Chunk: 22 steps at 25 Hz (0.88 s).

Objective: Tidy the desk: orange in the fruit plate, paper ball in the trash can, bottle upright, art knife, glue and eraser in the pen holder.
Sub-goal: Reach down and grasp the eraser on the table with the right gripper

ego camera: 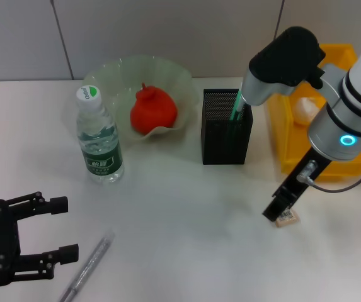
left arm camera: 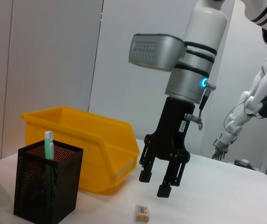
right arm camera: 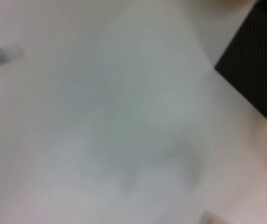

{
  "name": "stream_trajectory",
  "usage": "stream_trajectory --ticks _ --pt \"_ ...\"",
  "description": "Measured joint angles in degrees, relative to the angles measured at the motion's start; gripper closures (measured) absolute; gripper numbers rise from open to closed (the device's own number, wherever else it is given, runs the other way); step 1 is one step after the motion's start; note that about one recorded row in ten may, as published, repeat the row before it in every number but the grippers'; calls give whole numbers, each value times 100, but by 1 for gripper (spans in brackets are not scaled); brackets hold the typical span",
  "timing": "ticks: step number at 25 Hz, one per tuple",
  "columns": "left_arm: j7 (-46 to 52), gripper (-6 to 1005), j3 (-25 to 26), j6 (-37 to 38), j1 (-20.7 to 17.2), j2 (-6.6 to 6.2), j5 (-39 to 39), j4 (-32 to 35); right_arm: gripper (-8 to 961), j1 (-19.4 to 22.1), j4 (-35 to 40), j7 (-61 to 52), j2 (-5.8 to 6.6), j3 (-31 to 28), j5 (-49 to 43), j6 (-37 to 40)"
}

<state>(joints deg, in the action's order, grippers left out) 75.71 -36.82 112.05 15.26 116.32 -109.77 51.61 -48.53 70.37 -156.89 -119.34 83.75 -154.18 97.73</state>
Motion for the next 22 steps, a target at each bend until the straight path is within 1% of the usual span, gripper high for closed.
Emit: stream_trajectory --ticks 3,5,6,14,22 --pt "-15 202 0 -5 1 2 0 -5 302 -63 -140 -79 1 5 -189 -23" --pt "-39 203 0 -9 7 5 0 -10 302 -173 -440 -155 -2 7 -350 -156" --pt "-39 203 0 -9 7 5 0 -10 302 -173 -440 -155 -2 7 -350 -156" --pt "-54 206 0 -31 23 5 -18 -11 301 -345 -1261 -173 -7 10 -357 -716" --pt "-64 208 0 -75 21 5 -9 -11 302 -386 -1629 -170 -21 10 -307 -1037"
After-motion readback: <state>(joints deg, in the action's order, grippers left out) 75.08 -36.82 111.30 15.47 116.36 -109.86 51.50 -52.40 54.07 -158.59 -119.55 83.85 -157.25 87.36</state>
